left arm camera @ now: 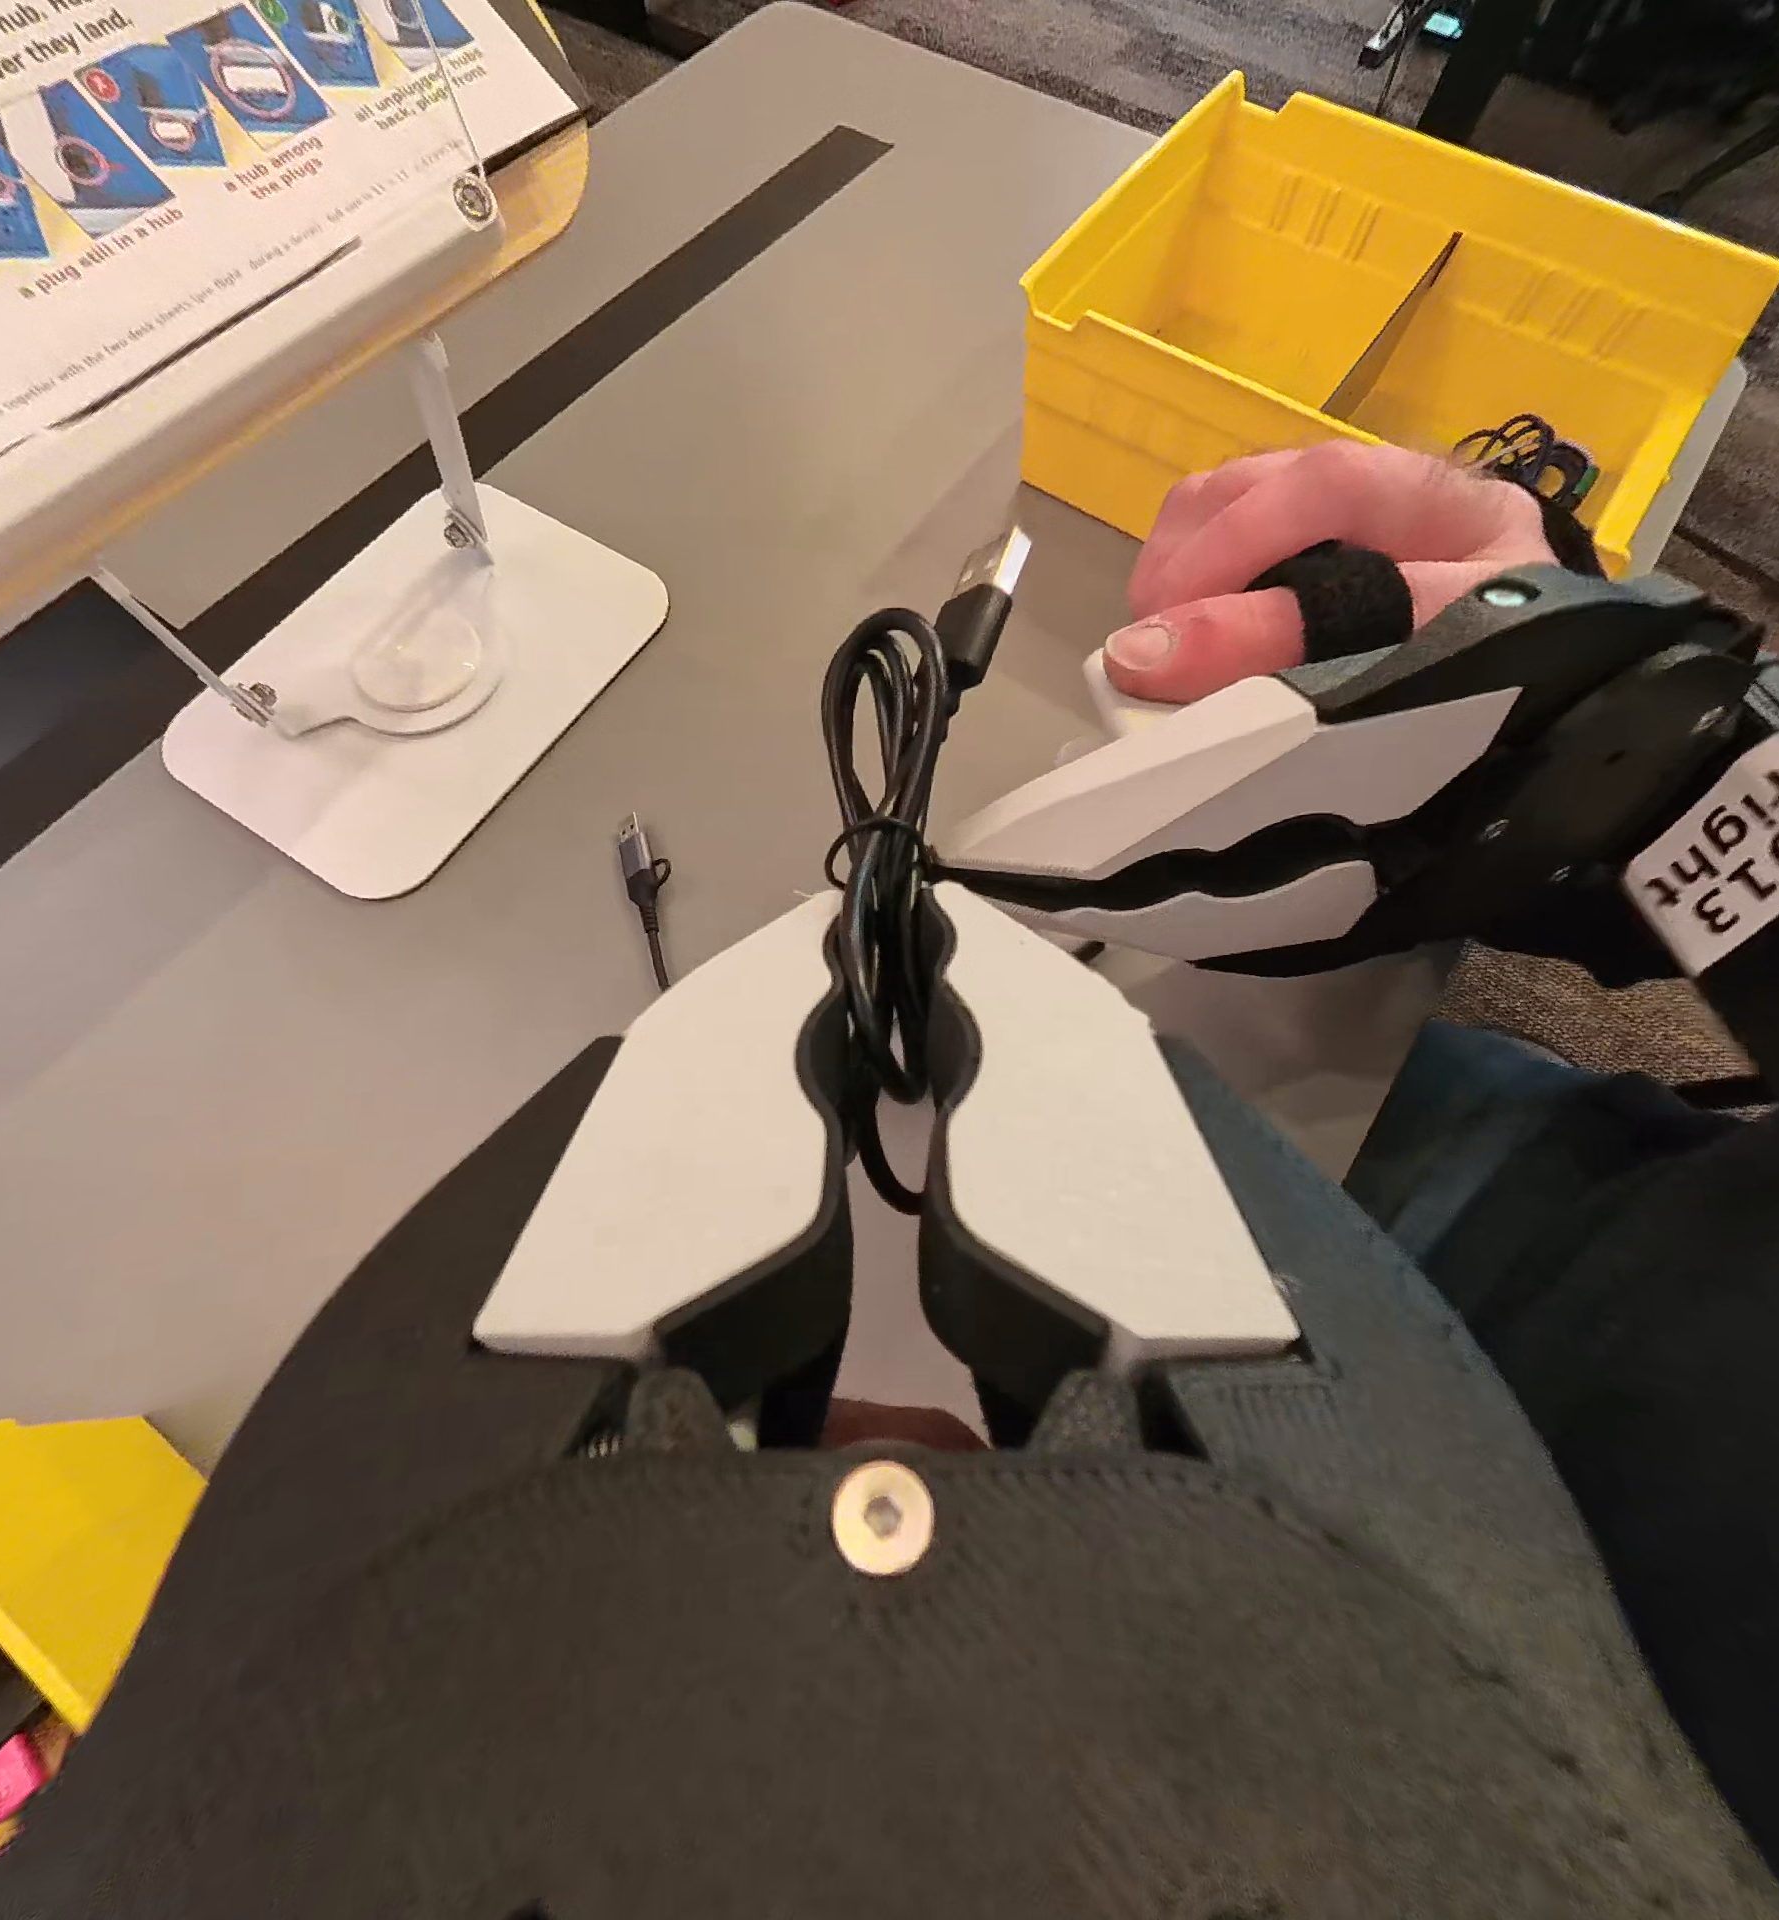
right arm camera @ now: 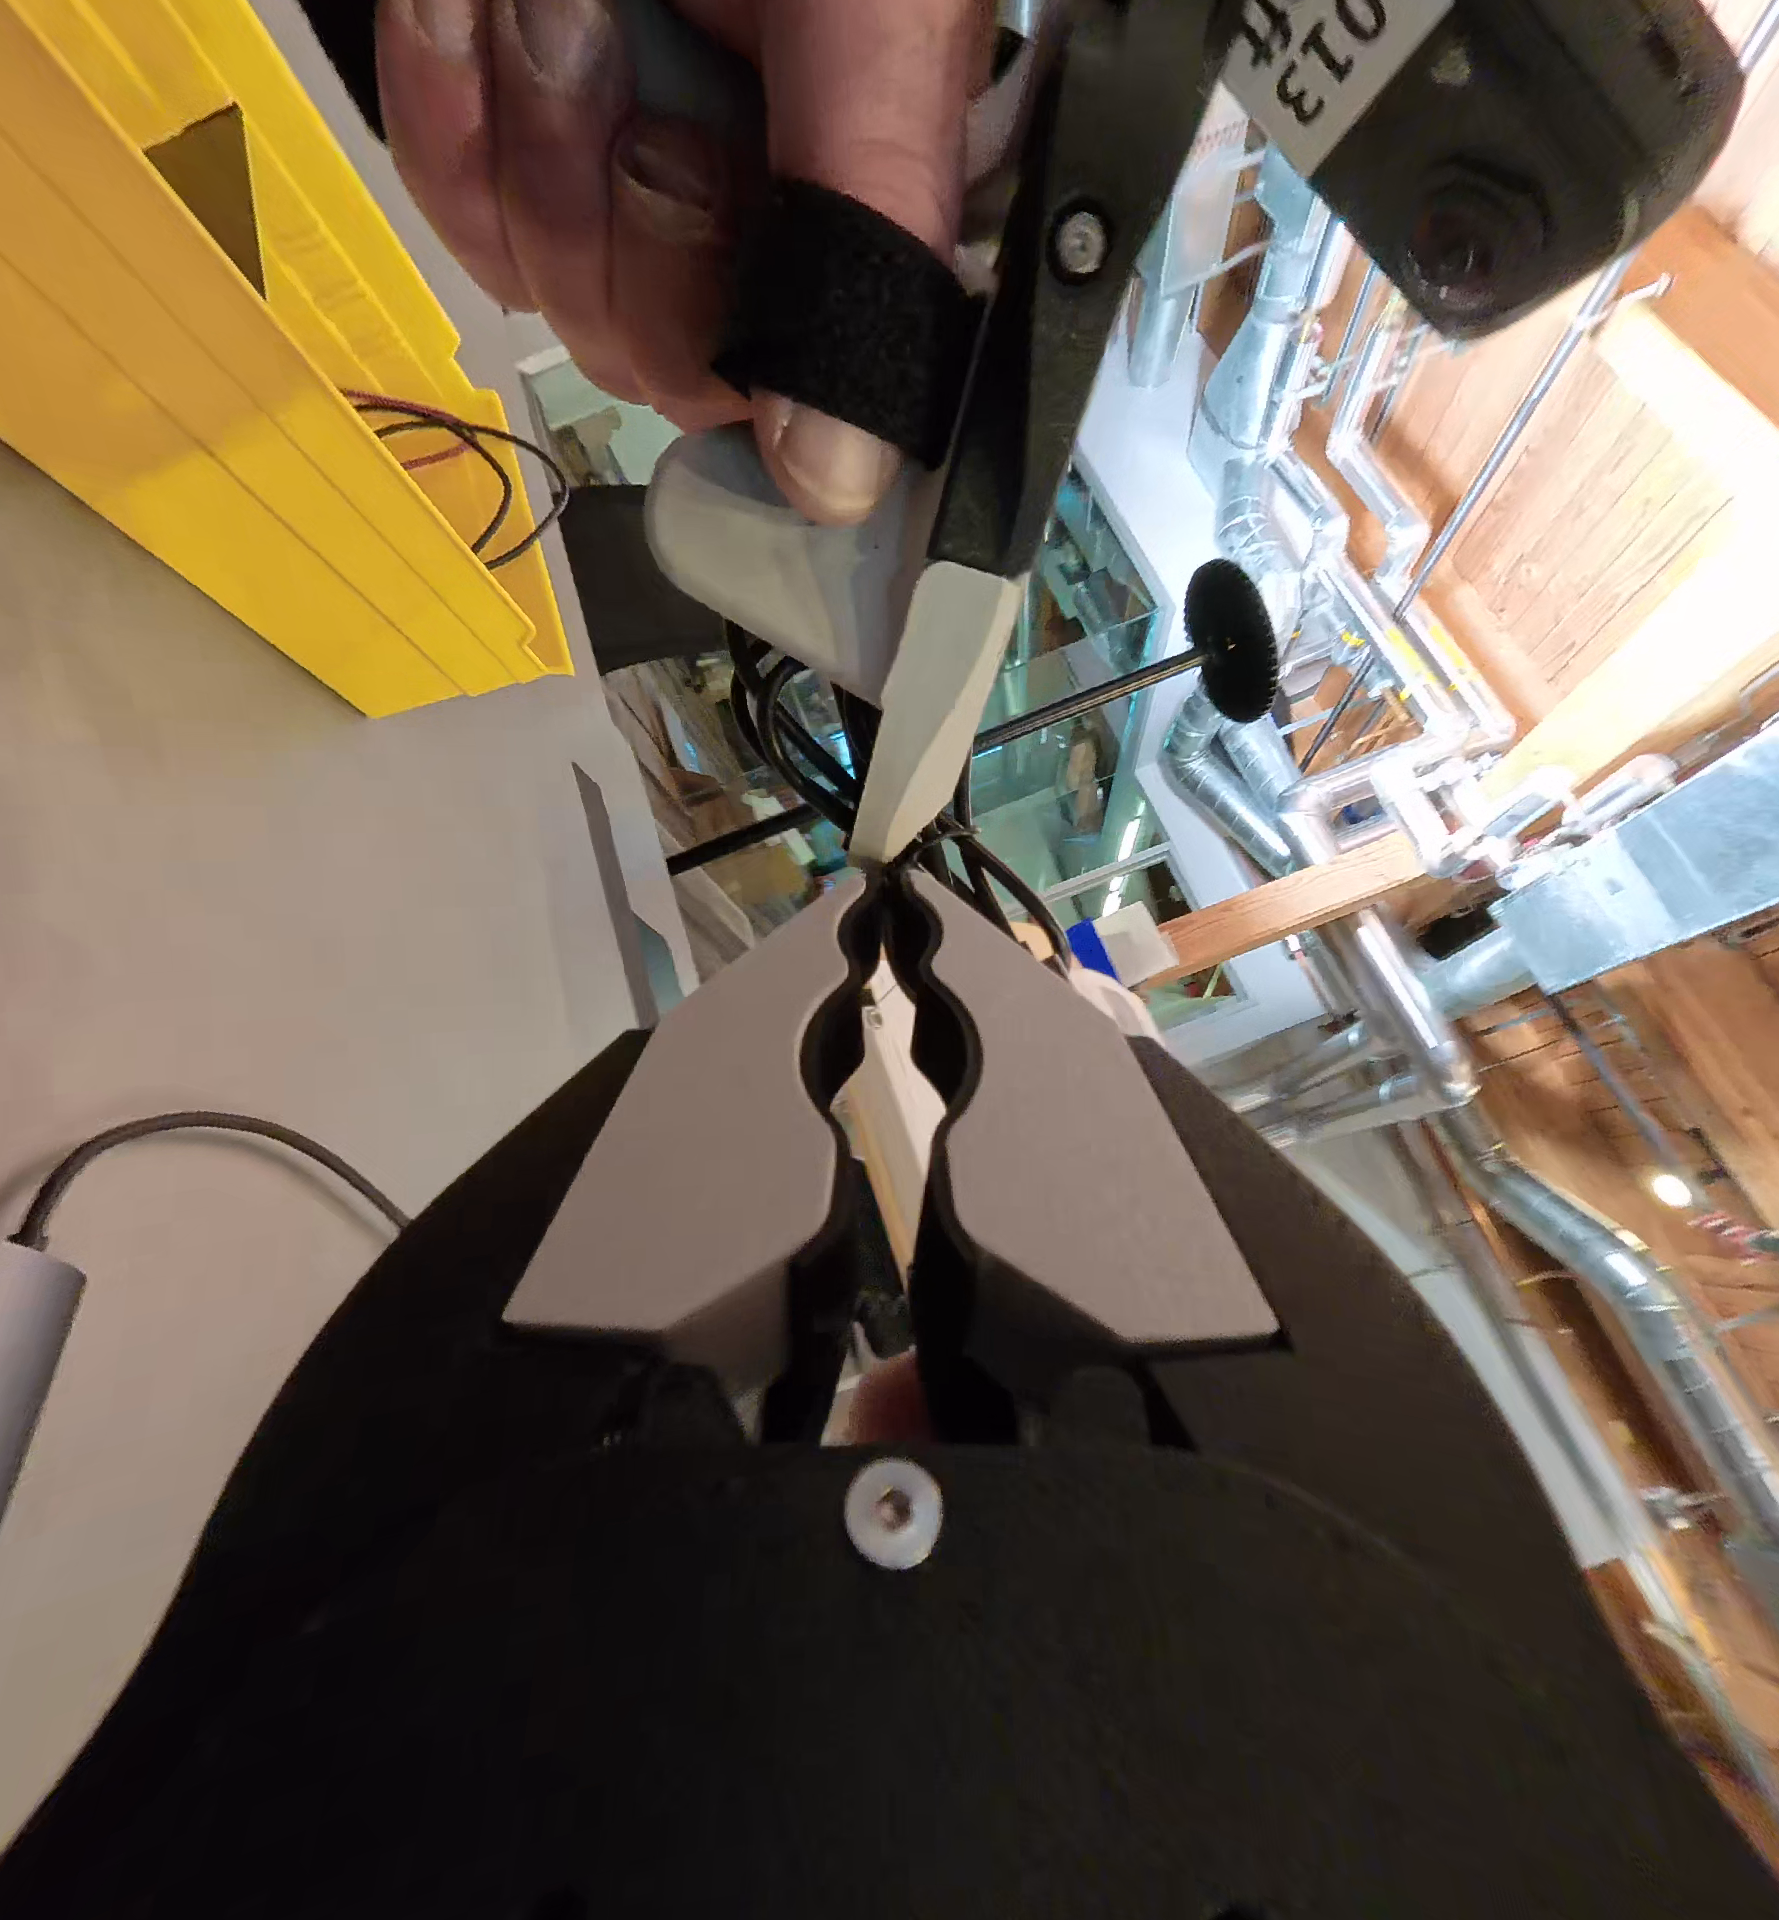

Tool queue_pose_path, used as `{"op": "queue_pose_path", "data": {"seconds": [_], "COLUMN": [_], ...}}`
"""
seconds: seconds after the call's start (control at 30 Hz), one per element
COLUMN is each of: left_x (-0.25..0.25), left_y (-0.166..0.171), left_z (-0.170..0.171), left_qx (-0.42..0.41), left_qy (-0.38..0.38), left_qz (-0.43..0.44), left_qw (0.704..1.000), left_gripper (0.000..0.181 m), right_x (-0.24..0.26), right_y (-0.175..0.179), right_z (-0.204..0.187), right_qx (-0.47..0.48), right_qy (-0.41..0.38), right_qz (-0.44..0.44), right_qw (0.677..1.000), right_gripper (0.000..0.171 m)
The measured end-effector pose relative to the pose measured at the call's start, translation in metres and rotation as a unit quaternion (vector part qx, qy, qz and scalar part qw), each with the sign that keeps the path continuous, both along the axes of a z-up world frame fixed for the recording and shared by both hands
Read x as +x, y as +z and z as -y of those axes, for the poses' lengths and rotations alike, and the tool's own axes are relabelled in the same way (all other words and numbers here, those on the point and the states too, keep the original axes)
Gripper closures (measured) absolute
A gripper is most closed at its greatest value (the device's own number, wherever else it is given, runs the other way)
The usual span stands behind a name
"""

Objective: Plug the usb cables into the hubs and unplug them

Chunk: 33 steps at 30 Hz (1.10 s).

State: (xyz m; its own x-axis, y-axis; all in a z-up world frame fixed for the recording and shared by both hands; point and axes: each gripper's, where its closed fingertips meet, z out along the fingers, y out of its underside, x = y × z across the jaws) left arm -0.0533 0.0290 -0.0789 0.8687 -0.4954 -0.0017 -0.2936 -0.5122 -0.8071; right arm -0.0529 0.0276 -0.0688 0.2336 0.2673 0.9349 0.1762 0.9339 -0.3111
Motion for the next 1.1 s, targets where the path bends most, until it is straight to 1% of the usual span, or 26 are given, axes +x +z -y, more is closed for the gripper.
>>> {"op": "queue_pose_path", "data": {"seconds": [0.07,0.13,0.17,0.2,0.23,0.3,0.33,0.37,0.4,0.43,0.47,0.5,0.53,0.57,0.63,0.67,0.7,0.73,0.77,0.8,0.83,0.87,0.9,0.97,1.03,1.1], "left_x": [0.0,0.001,0.002,0.004,0.006,0.008,0.009,0.012,0.012,0.011,0.009,0.007,0.005,0.002,-0.008,-0.012,-0.014,-0.017,-0.018,-0.018,-0.016,-0.015,-0.012,-0.006,-0.004,-0.003], "left_y": [0.001,0.005,0.009,0.013,0.017,0.023,0.025,0.026,0.025,0.023,0.02,0.015,0.01,0.007,0.009,0.007,0.006,0.005,0.003,-0.001,-0.004,-0.006,-0.011,-0.013,-0.015,-0.013], "left_z": [-0.001,-0.003,-0.004,-0.004,-0.004,-0.005,-0.005,-0.004,-0.003,-0.004,-0.004,-0.004,-0.004,-0.004,-0.007,-0.008,-0.009,-0.01,-0.01,-0.01,-0.01,-0.01,-0.009,-0.008,-0.006,-0.004], "left_qx": [0.012,0.041,0.065,0.091,0.125,0.198,0.223,0.25,0.271,0.29,0.311,0.326,0.32,0.301,0.274,0.246,0.219,0.2,0.178,0.151,0.133,0.113,0.083,0.054,0.022,0.016], "left_qy": [-0.002,-0.008,-0.016,-0.024,-0.033,-0.046,-0.05,-0.057,-0.058,-0.057,-0.059,-0.063,-0.061,-0.052,-0.012,0.0,0.009,0.02,0.025,0.026,0.027,0.029,0.024,0.021,0.017,0.013], "left_qz": [-0.017,-0.041,-0.054,-0.067,-0.093,-0.169,-0.185,-0.199,-0.219,-0.249,-0.294,-0.331,-0.329,-0.296,-0.237,-0.2,-0.156,-0.122,-0.102,-0.083,-0.065,-0.051,-0.038,-0.001,0.024,0.041], "left_qw": [1.0,0.998,0.996,0.993,0.987,0.965,0.956,0.946,0.935,0.922,0.902,0.883,0.887,0.905,0.932,0.948,0.963,0.972,0.978,0.985,0.989,0.992,0.996,0.998,0.999,0.999], "left_gripper": [0.173,0.173,0.173,0.173,0.173,0.173,0.173,0.173,0.173,0.173,0.173,0.173,0.173,0.173,0.173,0.173,0.172,0.173,0.173,0.173,0.173,0.173,0.173,0.173,0.172,0.173], "right_x": [0.0,0.002,0.003,0.005,0.007,0.01,0.011,0.014,0.016,0.015,0.013,0.01,0.008,0.006,0.007,0.009,0.008,0.008,0.008,0.008,0.008,0.006,0.003,-0.005,-0.008,-0.008], "right_y": [0.0,0.003,0.006,0.009,0.012,0.016,0.017,0.019,0.018,0.015,0.01,0.004,0.0,-0.002,-0.001,0.001,-0.001,-0.004,-0.005,-0.004,-0.003,-0.004,-0.007,-0.016,-0.017,-0.015], "right_z": [-0.002,-0.003,-0.003,-0.003,-0.002,0.0,0.002,0.004,0.004,0.004,0.005,0.005,0.005,0.005,0.002,0.001,-0.002,-0.006,-0.008,-0.009,-0.01,-0.01,-0.009,-0.007,-0.005,-0.004], "right_qx": [-0.042,-0.154,-0.232,-0.313,-0.392,-0.534,-0.599,-0.666,-0.726,-0.768,-0.792,-0.803,-0.807,-0.8,-0.762,-0.726,-0.674,-0.607,-0.528,-0.441,-0.35,-0.262,-0.183,-0.071,-0.035,-0.014], "right_qy": [0.012,0.054,0.087,0.125,0.165,0.241,0.285,0.332,0.373,0.4,0.41,0.408,0.401,0.392,0.373,0.355,0.313,0.259,0.21,0.164,0.117,0.076,0.046,0.005,-0.003,-0.01], "right_qz": [0.0,-0.013,-0.024,-0.036,-0.048,-0.071,-0.08,-0.089,-0.095,-0.094,-0.095,-0.097,-0.098,-0.096,-0.101,-0.103,-0.1,-0.095,-0.088,-0.081,-0.071,-0.055,-0.033,0.005,0.013,0.012], "right_qw": [0.999,0.987,0.968,0.941,0.904,0.807,0.744,0.662,0.57,0.491,0.443,0.423,0.423,0.444,0.52,0.58,0.661,0.745,0.818,0.879,0.927,0.96,0.982,0.997,0.999,1.0], "right_gripper": [0.171,0.171,0.171,0.171,0.171,0.171,0.171,0.171,0.171,0.171,0.171,0.171,0.171,0.171,0.161,0.156,0.15,0.15,0.152,0.153,0.155,0.157,0.157,0.153,0.155,0.159]}}
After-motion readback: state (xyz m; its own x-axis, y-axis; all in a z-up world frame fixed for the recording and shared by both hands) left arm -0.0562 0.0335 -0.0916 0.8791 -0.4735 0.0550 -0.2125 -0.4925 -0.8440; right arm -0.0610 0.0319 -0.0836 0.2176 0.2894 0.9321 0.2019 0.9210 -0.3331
